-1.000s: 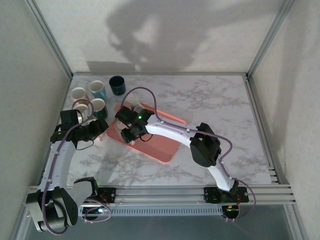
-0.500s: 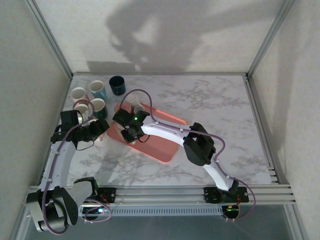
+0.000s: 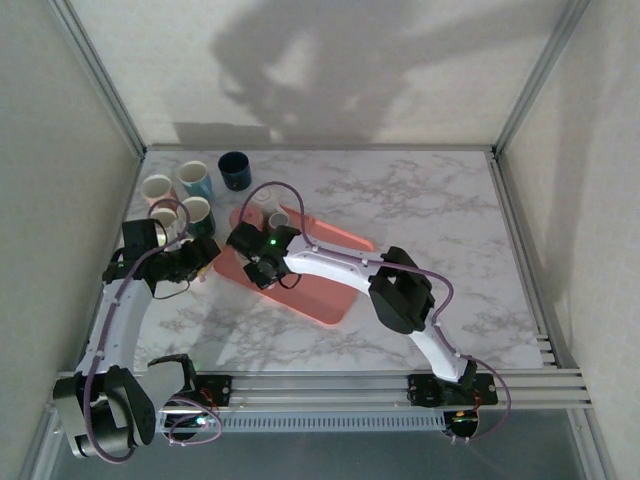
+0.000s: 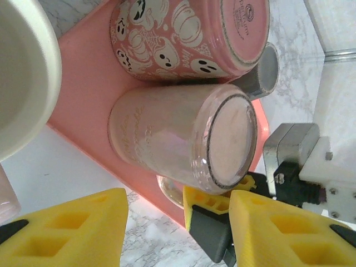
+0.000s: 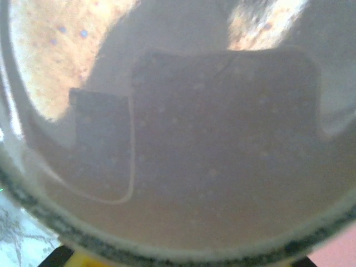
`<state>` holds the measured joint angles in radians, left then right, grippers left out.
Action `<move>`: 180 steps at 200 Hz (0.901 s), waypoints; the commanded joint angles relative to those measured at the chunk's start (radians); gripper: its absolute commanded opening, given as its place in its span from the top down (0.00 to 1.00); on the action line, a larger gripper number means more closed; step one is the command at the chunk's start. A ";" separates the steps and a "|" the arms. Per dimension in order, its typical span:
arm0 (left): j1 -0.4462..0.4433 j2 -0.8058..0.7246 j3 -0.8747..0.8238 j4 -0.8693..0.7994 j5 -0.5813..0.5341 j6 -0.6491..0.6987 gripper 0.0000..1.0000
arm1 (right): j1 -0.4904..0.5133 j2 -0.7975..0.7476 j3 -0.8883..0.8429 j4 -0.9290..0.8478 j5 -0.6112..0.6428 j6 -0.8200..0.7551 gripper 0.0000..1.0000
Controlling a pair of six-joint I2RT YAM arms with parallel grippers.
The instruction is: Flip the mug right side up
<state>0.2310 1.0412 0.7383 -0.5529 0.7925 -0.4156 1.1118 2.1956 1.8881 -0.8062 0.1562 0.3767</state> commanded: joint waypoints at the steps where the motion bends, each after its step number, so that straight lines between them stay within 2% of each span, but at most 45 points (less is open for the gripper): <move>1: 0.008 -0.030 0.022 0.024 0.028 -0.034 0.49 | 0.009 -0.132 -0.047 0.060 -0.018 -0.019 1.00; 65: 0.008 -0.052 0.047 0.098 0.079 -0.117 0.49 | 0.006 -0.383 -0.215 0.147 -0.046 0.012 1.00; 113: 0.005 -0.064 0.051 0.182 0.148 -0.189 0.49 | -0.038 -0.605 -0.365 0.250 -0.090 0.049 1.00; 146: -0.012 -0.105 0.014 0.314 0.208 -0.297 0.48 | -0.107 -0.753 -0.470 0.357 -0.149 0.095 1.00; 180: -0.110 -0.144 -0.037 0.518 0.204 -0.455 0.47 | -0.220 -0.891 -0.577 0.488 -0.237 0.158 1.00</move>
<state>0.1848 0.9291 0.7395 -0.2302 0.9588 -0.7311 0.9562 1.4136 1.3487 -0.5407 -0.0128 0.4751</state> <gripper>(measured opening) 0.523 0.214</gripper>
